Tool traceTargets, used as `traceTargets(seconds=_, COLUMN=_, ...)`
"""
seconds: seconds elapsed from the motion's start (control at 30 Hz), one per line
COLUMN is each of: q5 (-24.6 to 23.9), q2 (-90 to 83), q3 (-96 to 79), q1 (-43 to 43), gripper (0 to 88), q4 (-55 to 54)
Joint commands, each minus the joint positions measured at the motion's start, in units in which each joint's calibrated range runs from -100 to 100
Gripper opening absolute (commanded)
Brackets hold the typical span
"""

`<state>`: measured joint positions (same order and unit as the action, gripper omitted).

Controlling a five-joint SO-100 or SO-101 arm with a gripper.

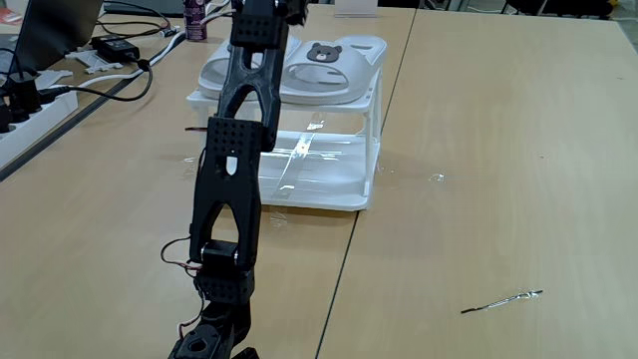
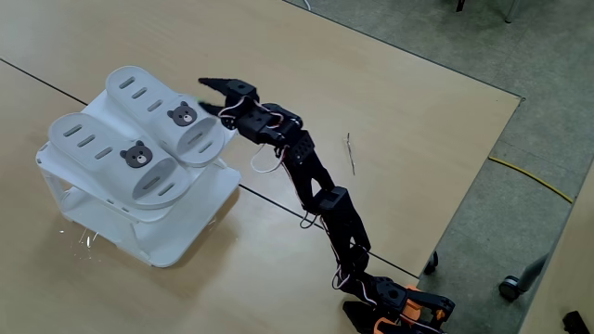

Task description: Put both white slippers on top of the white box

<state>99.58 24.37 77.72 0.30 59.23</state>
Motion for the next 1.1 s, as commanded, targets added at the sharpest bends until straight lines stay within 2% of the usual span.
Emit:
traceTargets(seconds=0.0, q5=0.4, q2=-3.0, q3=7.9, q1=-0.7, gripper=4.0, q4=-9.3)
traceTargets(seconds=0.1, q5=0.4, q2=0.3, q3=11.9, q1=-0.7, gripper=0.7, q4=-19.6)
traceTargets(seconds=0.3, q5=0.4, q2=4.4, q3=21.9, q1=-0.7, gripper=0.7, q4=-22.8)
traceTargets(seconds=0.43, q5=0.4, q2=3.9, q3=21.4, q1=-1.8, gripper=0.7, q4=-35.2)
traceTargets(seconds=0.57, q5=0.4, q2=1.8, q3=20.3, q1=-2.0, gripper=0.7, q4=-35.1)
traceTargets(seconds=0.67, q5=0.4, q2=-9.0, q3=6.0, q1=-3.0, gripper=0.7, q4=-34.9)
traceTargets(seconds=0.8, q5=0.4, q2=-32.4, q3=-29.9, q1=-6.2, gripper=0.7, q4=-35.7)
traceTargets(seconds=0.93, q5=0.4, q2=-51.0, q3=-57.6, q1=-7.6, gripper=0.7, q4=-37.4)
traceTargets(seconds=1.0, q5=0.4, q2=-60.4, q3=-75.3, q1=-6.9, gripper=0.7, q4=-45.0)
traceTargets(seconds=1.07, q5=0.4, q2=-67.0, q3=-91.2, q1=-6.8, gripper=0.7, q4=-57.6)
